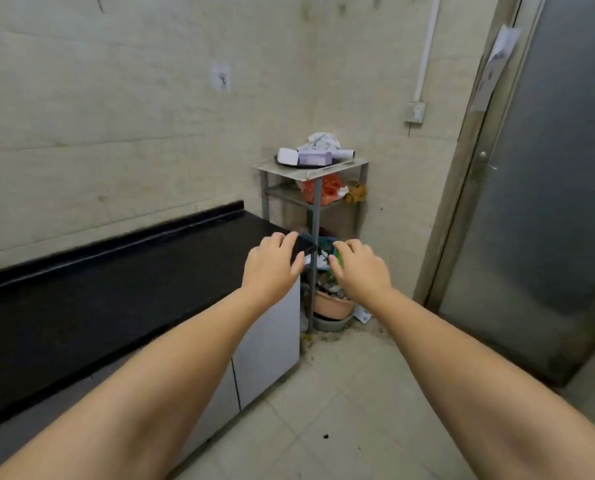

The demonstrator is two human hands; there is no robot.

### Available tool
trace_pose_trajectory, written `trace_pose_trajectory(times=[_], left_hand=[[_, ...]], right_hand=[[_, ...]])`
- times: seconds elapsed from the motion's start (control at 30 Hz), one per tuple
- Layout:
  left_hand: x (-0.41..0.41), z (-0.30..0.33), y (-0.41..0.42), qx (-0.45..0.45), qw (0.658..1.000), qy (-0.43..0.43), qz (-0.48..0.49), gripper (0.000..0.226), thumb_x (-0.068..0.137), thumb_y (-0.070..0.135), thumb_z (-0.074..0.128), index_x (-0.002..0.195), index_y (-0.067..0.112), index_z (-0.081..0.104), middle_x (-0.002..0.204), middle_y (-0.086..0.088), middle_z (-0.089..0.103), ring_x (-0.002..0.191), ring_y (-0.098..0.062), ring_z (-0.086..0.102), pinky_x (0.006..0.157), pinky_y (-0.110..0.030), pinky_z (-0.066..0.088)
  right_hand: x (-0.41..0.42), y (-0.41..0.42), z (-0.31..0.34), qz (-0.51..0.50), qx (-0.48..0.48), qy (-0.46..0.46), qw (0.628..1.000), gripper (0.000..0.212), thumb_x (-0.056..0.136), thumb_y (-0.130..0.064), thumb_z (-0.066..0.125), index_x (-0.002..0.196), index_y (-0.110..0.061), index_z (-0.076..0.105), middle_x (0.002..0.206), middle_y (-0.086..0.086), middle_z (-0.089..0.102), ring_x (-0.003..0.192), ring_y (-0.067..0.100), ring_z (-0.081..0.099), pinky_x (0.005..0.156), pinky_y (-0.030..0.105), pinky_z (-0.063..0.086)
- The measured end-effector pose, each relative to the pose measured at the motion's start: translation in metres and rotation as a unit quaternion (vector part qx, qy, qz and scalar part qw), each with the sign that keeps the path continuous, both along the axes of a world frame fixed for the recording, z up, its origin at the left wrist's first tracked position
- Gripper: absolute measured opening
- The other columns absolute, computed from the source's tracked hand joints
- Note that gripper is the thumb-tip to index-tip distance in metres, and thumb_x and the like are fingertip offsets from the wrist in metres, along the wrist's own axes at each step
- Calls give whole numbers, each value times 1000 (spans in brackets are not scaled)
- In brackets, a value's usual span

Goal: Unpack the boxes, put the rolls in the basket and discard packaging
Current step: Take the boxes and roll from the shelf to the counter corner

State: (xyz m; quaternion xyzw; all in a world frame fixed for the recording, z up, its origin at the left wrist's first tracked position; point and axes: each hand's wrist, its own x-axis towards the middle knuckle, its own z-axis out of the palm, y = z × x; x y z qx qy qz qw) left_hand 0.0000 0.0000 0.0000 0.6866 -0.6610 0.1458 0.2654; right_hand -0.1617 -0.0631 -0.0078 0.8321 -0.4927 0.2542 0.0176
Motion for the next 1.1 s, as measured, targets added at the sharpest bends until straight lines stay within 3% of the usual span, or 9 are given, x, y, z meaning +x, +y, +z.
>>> trace_pose_trajectory(times=[0.13, 0.33, 0.6, 0.8, 1.1], left_hand=[[-3, -71, 14, 86, 996, 29, -4, 43, 93, 35, 42, 130, 13, 43, 120, -11, 56, 107, -30, 53, 81, -41, 45], [-11, -175, 47, 257, 964, 69, -27, 45, 94, 36, 40, 133, 14, 39, 127, -11, 51, 117, -30, 47, 88, -41, 41], [-30, -248, 50, 417, 902, 99, -59, 46, 95, 38, 34, 135, 15, 36, 134, -13, 50, 122, -30, 46, 97, -43, 42], [-43, -254, -37, 421, 899, 98, -65, 44, 95, 38, 33, 133, 15, 39, 132, -13, 51, 120, -30, 47, 94, -42, 44], [-67, -230, -250, 394, 906, 151, -17, 41, 95, 37, 34, 129, 13, 39, 128, -15, 51, 117, -33, 47, 89, -42, 44]], right_hand=[[-5, 22, -79, -9, 94, 42, 995, 39, 95, -37, 38, 127, -18, 46, 126, 11, 51, 115, 32, 47, 86, 44, 44], [-19, 63, -190, -13, 265, 71, 961, 41, 96, -36, 35, 133, -18, 41, 131, 12, 47, 122, 31, 42, 91, 44, 44], [-50, 77, -264, -49, 393, 150, 906, 45, 96, -41, 29, 136, -21, 36, 136, 10, 44, 125, 30, 40, 91, 43, 44], [-67, -3, -273, -64, 403, 174, 896, 48, 97, -42, 26, 139, -20, 32, 137, 12, 43, 123, 30, 42, 91, 42, 45], [-97, -235, -233, -39, 356, 182, 916, 46, 97, -42, 28, 137, -21, 34, 136, 11, 44, 122, 30, 43, 89, 41, 45]])
